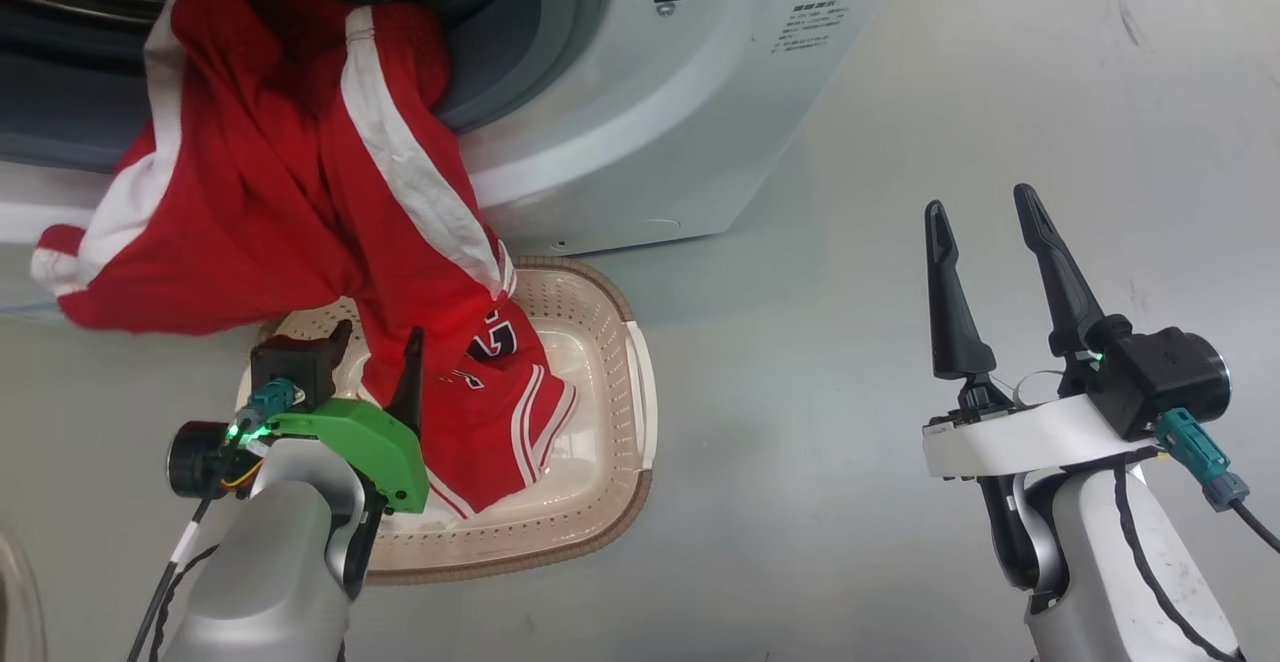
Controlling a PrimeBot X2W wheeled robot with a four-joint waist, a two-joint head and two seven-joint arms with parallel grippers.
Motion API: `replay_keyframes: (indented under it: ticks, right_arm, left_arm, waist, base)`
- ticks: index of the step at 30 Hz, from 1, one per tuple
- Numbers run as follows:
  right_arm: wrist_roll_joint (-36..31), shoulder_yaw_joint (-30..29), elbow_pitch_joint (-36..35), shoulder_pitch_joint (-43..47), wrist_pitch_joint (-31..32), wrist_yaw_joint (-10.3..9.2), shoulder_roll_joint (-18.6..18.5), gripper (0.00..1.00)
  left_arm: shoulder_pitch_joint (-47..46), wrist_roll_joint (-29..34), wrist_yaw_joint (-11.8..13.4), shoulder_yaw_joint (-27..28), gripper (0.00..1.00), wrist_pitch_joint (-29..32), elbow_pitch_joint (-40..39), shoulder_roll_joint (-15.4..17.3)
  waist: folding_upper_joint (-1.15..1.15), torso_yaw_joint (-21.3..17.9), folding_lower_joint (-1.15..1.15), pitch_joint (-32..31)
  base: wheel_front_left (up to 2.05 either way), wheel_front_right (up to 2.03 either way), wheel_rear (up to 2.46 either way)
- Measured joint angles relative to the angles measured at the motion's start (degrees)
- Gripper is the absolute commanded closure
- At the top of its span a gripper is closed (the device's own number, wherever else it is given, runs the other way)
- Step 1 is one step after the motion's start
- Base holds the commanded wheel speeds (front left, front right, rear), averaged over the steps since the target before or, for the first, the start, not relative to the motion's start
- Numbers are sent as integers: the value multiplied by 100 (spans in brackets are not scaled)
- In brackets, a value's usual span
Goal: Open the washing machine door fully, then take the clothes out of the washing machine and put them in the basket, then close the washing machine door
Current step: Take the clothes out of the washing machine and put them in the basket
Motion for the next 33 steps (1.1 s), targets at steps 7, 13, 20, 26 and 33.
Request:
replay_keyframes:
  ticks: [7, 13, 20, 26, 33]
  right_arm:
    - [-24, -66, 108, 91, 0, 1, -2, 0]
    - [-59, -104, 252, 220, 0, 8, -19, 0]
    - [-63, -97, 404, 434, 0, 31, -18, 0]
    - [-64, -85, 482, 605, 0, 59, -13, 0]
    - [-63, -82, 549, 850, 0, 59, -2, 0]
  left_arm:
    - [14, 81, 10, -92, 0, -67, -476, -20]
    - [132, 333, 70, -226, 0, -67, -1013, -34]
    - [446, 543, 320, -130, 0, -66, -2003, -33]
    - [880, 690, 508, -59, 0, -66, -2449, 48]
    - [1471, 749, 633, -33, 0, -66, -2945, 181]
  waist:
    - [0, 264, 0, -276]
    - [0, 475, 0, -587]
    - [0, 645, 0, -1030]
    - [0, 712, 0, -1356]
    - [0, 739, 0, -1785]
  base:
    - [0, 0, 0]
    - [0, 0, 0]
    - [0, 0, 0]
    - [0, 0, 0]
    - [0, 0, 0]
